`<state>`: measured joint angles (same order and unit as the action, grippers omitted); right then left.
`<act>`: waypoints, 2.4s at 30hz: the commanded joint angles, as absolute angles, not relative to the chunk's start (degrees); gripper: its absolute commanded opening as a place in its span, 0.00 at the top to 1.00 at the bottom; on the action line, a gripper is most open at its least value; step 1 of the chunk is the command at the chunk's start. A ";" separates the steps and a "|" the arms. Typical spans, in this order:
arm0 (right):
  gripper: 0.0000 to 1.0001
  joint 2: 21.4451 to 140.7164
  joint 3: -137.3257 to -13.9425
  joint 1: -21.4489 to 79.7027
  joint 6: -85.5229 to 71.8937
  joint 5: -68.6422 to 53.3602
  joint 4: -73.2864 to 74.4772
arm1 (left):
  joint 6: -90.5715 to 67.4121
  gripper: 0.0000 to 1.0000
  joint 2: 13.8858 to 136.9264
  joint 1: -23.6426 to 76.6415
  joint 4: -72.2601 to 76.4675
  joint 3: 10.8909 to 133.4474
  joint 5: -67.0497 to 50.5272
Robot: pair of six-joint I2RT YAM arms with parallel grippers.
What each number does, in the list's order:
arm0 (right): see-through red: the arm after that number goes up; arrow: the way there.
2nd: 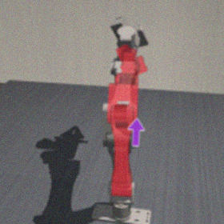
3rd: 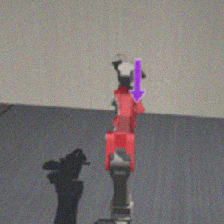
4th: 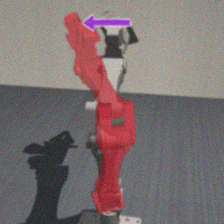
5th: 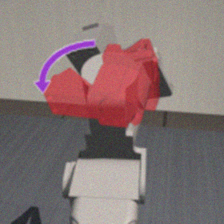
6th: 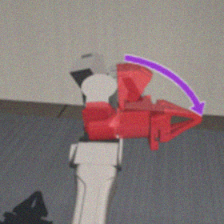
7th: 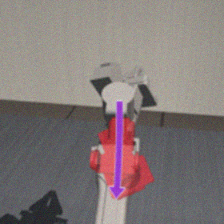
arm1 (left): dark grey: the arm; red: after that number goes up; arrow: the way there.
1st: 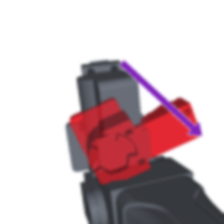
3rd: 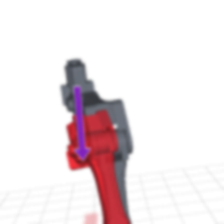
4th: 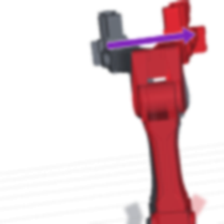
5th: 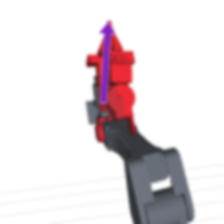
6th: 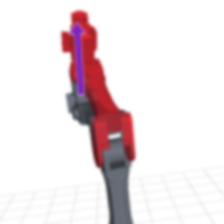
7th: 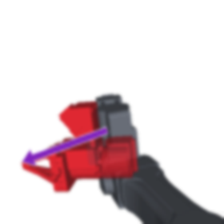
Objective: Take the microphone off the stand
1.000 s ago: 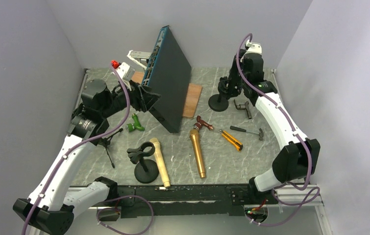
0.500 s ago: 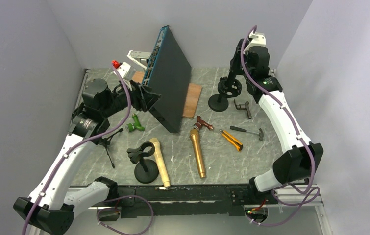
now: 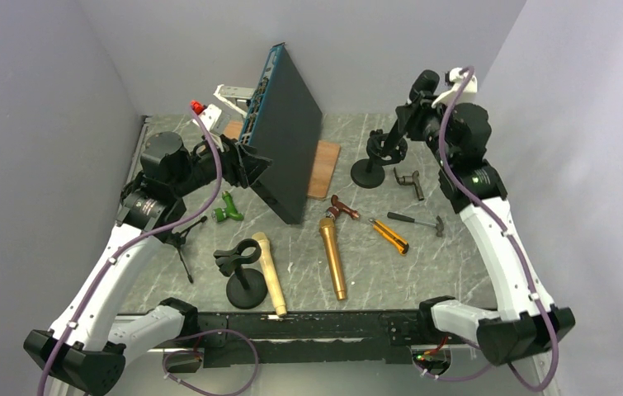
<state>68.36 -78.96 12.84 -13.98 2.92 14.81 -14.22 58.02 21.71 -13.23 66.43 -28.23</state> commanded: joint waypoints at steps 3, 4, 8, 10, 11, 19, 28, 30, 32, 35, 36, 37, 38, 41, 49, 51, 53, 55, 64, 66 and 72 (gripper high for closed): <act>0.87 58.24 -68.31 12.74 -16.79 -8.99 6.96 | -13.89 0.39 58.59 22.06 -12.17 67.36 -28.71; 0.89 57.06 -66.80 12.74 -17.17 -10.47 6.52 | -13.89 0.39 58.74 22.10 -12.31 67.48 -28.74; 1.00 55.03 -62.09 13.12 -20.44 -16.81 6.37 | -13.65 0.39 58.86 22.45 -12.43 67.33 -27.91; 1.00 55.16 -59.72 14.31 -22.01 -20.29 5.21 | -13.42 0.39 59.14 22.63 -12.75 67.47 -27.41; 1.00 55.55 -58.87 15.10 -22.53 -22.00 5.30 | -13.33 0.39 59.23 22.67 -12.94 67.64 -27.38; 1.00 63.88 -58.24 29.07 -24.11 -23.42 6.38 | -12.88 0.38 59.34 23.17 -13.25 67.62 -26.55; 1.00 69.25 -46.29 41.15 -34.94 -20.13 -4.77 | -11.72 0.38 59.26 23.97 -14.52 68.13 -24.55; 1.00 71.14 -44.82 42.14 -36.59 -20.21 -4.76 | -11.70 0.38 59.28 23.99 -14.60 68.17 -24.57; 1.00 72.74 -43.54 43.15 -37.60 -19.63 -5.02 | -11.72 0.38 59.24 23.99 -14.67 68.32 -24.52; 1.00 74.75 -42.41 45.30 -38.01 -17.88 -5.53 | -11.71 0.38 59.23 24.07 -14.59 68.17 -24.46; 1.00 75.50 -42.39 45.92 -37.84 -17.36 -5.35 | -11.70 0.38 59.36 24.12 -14.67 68.18 -24.36; 1.00 76.41 -42.62 46.39 -37.61 -16.67 -4.87 | -11.72 0.38 59.46 24.15 -14.75 68.22 -24.35; 1.00 77.30 -43.01 46.73 -37.42 -16.05 -4.09 | -11.70 0.38 59.58 24.21 -14.76 68.30 -24.35; 1.00 79.61 -43.89 47.47 -36.96 -14.98 -2.81 | -11.45 0.38 59.83 24.49 -15.10 68.42 -24.12; 0.94 83.50 -43.59 49.36 -37.36 -11.62 -1.36 | -10.61 0.38 59.75 25.05 -15.69 68.67 -22.80; 0.92 84.22 -43.67 49.73 -37.71 -10.23 -0.59 | -10.56 0.38 59.92 25.11 -15.97 68.74 -22.66; 0.90 85.34 -43.81 50.02 -38.11 -8.64 -0.22 | -10.62 0.38 60.09 25.21 -15.91 68.82 -22.68; 0.87 86.10 -44.05 50.10 -38.31 -7.65 -0.26 | -10.51 0.38 60.18 25.33 -15.91 68.74 -22.68; 0.71 89.53 -44.12 50.62 -39.06 -4.93 1.19 | -10.12 0.38 60.30 25.74 -16.22 68.78 -21.98; 0.67 90.17 -43.97 50.78 -39.24 -4.84 0.78 | -10.16 0.38 60.29 25.84 -16.27 68.77 -21.97; 0.53 90.84 -44.40 51.36 -39.53 -4.79 0.31 | -10.03 0.38 60.25 26.16 -16.36 68.85 -21.91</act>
<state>90.87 -42.46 50.76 -39.18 -6.15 1.26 -11.20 60.53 25.67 -17.26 66.57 -22.52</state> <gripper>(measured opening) 0.435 0.622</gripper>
